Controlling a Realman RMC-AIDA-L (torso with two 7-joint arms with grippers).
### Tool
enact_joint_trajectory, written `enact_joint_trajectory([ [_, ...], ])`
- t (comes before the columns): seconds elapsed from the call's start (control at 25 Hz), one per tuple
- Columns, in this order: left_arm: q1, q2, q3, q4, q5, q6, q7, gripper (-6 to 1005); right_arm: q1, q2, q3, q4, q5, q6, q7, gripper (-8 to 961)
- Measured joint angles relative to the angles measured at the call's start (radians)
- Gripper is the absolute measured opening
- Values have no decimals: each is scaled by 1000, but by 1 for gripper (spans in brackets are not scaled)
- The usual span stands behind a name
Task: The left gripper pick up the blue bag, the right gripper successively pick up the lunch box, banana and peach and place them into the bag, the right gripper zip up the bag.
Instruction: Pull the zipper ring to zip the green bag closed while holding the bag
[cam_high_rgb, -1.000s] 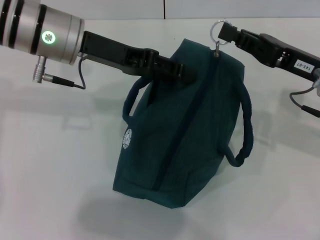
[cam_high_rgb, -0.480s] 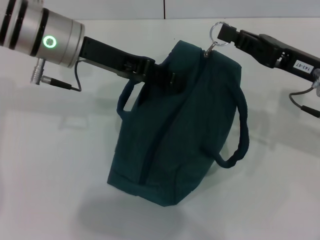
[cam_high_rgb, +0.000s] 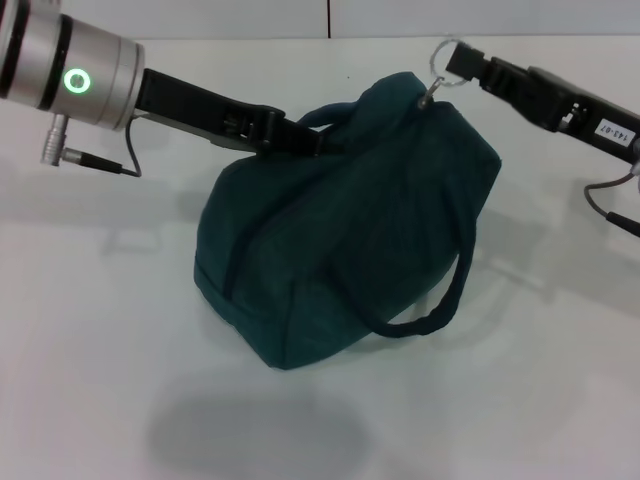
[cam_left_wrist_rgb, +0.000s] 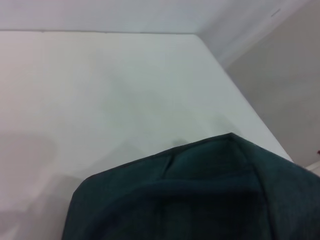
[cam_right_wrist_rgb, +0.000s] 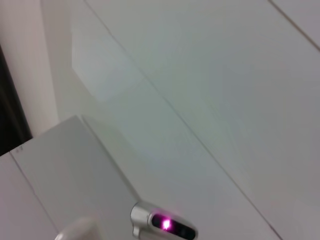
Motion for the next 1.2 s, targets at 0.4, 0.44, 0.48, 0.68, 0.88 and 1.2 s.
enact_joint_trajectory([
  [0.4,29,-14,-143,0,-72,8,108,260,-4,-1,6,5,9,-7,-4,5],
  [0.44,35,-13,-143,0,-85,9,126,240,-5,-1,7,5,11,-8,-4,5],
  [0.48,41,-11,-144,0,-98,9,143,220,-6,-1,7,5,13,-8,-4,5],
  [0.68,96,-10,-142,61,-168,21,238,236,-9,-2,6,6,23,-9,-5,5],
  [0.88,190,-23,-137,289,-183,42,258,508,-11,-3,7,6,35,-11,-10,6],
  [1.2,189,-19,-100,418,-139,92,203,853,5,0,-28,15,111,-25,-25,6],
])
